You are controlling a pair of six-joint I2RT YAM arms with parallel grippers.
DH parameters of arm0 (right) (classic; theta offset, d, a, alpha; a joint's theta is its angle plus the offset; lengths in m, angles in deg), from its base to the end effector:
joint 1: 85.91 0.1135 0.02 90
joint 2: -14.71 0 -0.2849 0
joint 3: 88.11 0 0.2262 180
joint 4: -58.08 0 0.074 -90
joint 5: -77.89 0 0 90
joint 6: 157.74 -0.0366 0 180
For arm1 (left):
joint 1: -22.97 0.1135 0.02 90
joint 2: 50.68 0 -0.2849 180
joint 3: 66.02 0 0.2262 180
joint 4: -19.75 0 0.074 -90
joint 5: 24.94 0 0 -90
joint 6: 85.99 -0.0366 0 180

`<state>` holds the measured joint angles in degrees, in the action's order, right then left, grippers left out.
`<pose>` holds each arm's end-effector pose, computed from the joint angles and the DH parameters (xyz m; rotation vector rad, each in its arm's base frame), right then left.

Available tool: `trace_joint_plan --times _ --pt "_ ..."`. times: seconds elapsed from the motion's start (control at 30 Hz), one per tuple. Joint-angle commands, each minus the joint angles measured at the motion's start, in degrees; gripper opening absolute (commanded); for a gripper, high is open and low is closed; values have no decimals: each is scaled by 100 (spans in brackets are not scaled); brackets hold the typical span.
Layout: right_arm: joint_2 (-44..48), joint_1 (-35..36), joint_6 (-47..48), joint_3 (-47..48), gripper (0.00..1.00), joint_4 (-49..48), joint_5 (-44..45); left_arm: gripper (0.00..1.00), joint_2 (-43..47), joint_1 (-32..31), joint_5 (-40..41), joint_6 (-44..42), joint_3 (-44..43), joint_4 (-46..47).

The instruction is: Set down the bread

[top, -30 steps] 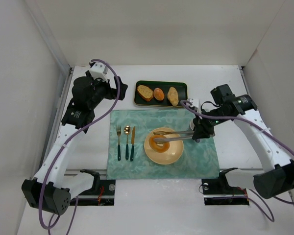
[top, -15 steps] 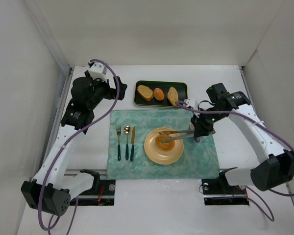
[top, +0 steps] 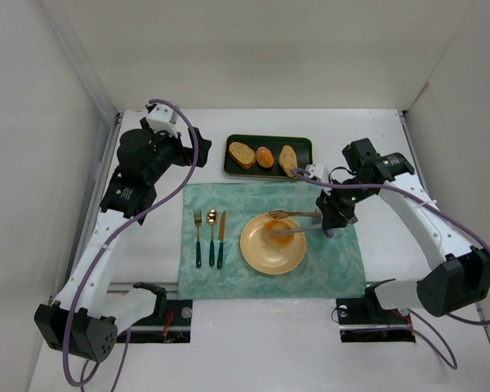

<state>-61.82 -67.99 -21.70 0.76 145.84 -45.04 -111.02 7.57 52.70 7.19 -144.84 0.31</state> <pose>0.1851 0.0808 0.3376 -1.5046 2.2186 0.6847 0.1939 -0.0615 0.4309 0.3385 1.5671 -0.4234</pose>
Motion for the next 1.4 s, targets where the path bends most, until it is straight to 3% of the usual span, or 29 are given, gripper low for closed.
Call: trace_joint_plan --times 0.0,0.23,0.53,0.9,1.0,1.17,1.37 --pt "51 55 -25 -2 52 -172 -73 100 171 -16 23 -72 -11 300" --pt "164 55 -25 68 53 -294 -73 100 171 -16 23 -72 -11 300" --pt "270 55 -709 621 53 -1005 -73 100 171 -16 23 -72 -11 300" --pt "-230 -173 -2406 1087 52 -3342 67 100 171 -16 23 -72 -11 300" --pt "-292 -507 -2836 1018 52 -3808 418 100 171 -16 23 -72 -11 300" --pt "-134 -1778 -3057 676 52 -4205 682 100 171 -16 -29 -72 -11 300" --pt "-81 -3292 -2215 324 52 -4153 630 100 224 -16 -30 -72 -11 300"
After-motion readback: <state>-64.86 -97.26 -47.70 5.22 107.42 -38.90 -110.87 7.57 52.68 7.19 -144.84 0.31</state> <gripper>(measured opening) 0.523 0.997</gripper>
